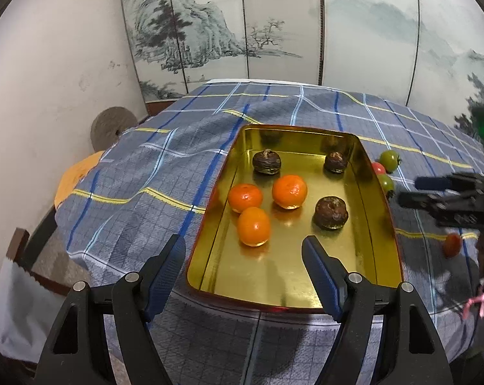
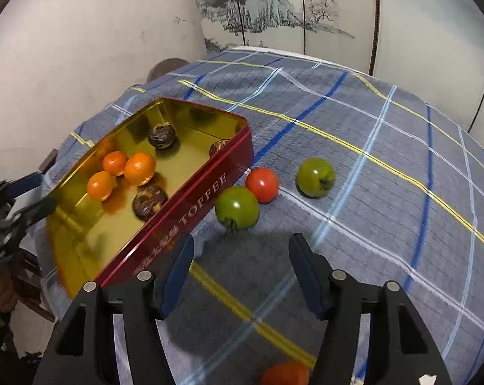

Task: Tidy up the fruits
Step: 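Reach the right gripper to the green tomato and grasp it, then grasp the red tomato with the left gripper while the right gripper holds the green tomato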

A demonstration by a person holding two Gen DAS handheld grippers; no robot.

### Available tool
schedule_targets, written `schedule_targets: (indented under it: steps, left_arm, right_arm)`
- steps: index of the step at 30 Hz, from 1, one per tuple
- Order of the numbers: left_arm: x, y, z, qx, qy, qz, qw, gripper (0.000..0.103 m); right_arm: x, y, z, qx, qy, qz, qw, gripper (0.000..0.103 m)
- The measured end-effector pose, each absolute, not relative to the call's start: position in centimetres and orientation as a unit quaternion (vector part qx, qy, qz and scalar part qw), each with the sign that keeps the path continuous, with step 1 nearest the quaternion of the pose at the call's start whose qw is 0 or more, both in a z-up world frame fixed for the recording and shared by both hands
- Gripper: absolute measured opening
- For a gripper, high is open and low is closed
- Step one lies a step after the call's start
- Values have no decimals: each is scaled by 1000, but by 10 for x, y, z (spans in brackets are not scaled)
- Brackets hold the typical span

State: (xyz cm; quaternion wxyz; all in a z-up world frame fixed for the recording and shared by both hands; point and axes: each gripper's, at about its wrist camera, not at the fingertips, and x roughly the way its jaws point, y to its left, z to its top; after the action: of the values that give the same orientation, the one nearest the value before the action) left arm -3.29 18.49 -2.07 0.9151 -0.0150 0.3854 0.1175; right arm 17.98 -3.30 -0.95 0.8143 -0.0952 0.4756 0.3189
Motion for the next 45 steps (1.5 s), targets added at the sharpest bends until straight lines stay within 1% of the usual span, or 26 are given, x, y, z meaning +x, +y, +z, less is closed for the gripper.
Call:
schedule_targets:
  steps: [6,7,8,10,12,15,18,21,27,30,36,45]
  left_arm:
    - [-31,184,-23,-16,393,113,913,75]
    - [-30,183,-23,-14,393,113,912,75]
    - [-29,182,-24,-12,395,113,912,75]
    - [-28,179,-25,-9,399,112,910,75]
    - [-27,175,-26,-6,401,109,910,75]
    - [-29,168,-23,1,398,103,912,75]
    - [-32,157,-17,16,391,88,916,75]
    - [-35,135,-10,31,381,49,923,75]
    - [-29,83,-2,24,383,-64,921,75]
    - [-17,52,-5,15,393,-114,912,75]
    - [14,8,-23,6,416,-180,891,75]
    - [33,-36,-52,88,416,-256,868,75]
  right_arm:
    - [205,-15,-24,-76,494,309,809,59]
    - [208,-12,-28,-80,499,306,807,56]
    - [210,-9,-33,-83,504,304,804,44]
    - [212,-3,-40,-86,511,315,795,32]
    - [208,1,-38,-101,507,316,795,32]
    - [201,-15,-25,-90,494,317,804,32]
    - [191,-59,4,-70,468,303,828,32]
    - [188,-111,16,-73,458,257,848,32]
    - [189,-226,-5,-66,465,120,874,33]
    - [189,-266,-19,-23,472,91,877,33]
    - [189,-289,-37,15,471,87,878,33]
    - [188,-297,-37,46,464,106,878,35]
